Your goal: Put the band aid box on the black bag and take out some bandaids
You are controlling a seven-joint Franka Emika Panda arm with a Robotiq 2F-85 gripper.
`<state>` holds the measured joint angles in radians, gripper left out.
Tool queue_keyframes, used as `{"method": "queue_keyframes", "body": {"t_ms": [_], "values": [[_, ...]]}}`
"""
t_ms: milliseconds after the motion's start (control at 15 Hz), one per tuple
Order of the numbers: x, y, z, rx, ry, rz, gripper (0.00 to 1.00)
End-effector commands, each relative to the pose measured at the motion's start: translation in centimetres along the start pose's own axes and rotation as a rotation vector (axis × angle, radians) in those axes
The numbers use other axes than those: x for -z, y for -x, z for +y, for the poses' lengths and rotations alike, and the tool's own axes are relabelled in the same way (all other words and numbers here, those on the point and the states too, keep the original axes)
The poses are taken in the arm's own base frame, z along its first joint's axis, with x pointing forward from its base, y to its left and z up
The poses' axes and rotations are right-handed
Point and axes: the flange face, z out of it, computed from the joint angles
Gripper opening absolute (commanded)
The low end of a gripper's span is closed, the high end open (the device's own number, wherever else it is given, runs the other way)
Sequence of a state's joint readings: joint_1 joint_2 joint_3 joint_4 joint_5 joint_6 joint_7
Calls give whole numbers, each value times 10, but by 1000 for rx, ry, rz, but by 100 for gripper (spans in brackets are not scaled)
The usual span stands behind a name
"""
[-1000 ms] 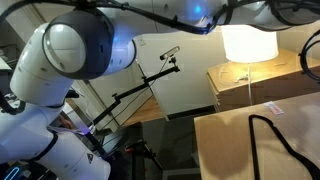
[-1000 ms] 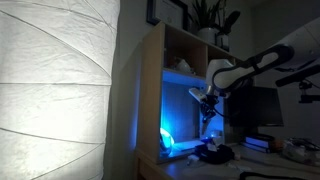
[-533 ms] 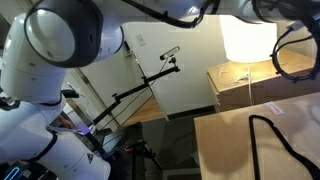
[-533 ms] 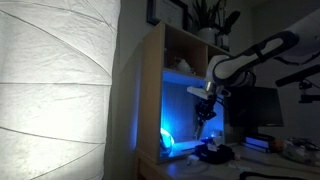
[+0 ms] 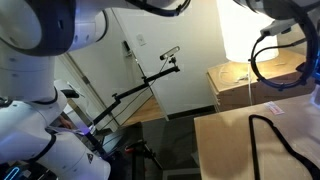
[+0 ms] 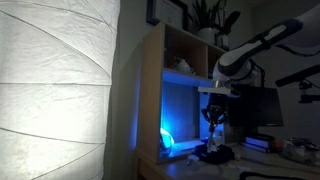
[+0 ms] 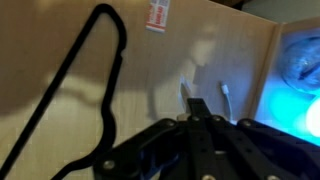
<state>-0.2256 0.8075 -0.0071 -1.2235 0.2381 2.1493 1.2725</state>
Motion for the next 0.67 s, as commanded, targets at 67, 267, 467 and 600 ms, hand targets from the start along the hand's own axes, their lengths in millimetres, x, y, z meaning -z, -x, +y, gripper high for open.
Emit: {"method": "queue_keyframes", "body": {"t_ms": [67, 267, 467, 600], "values": [[1, 0, 33, 107, 205, -60, 34], [-2, -3, 41, 127, 279, -51, 56], [-4, -3, 43, 124, 302, -28, 80], [-5, -4, 44, 124, 310, -11, 93]]}}
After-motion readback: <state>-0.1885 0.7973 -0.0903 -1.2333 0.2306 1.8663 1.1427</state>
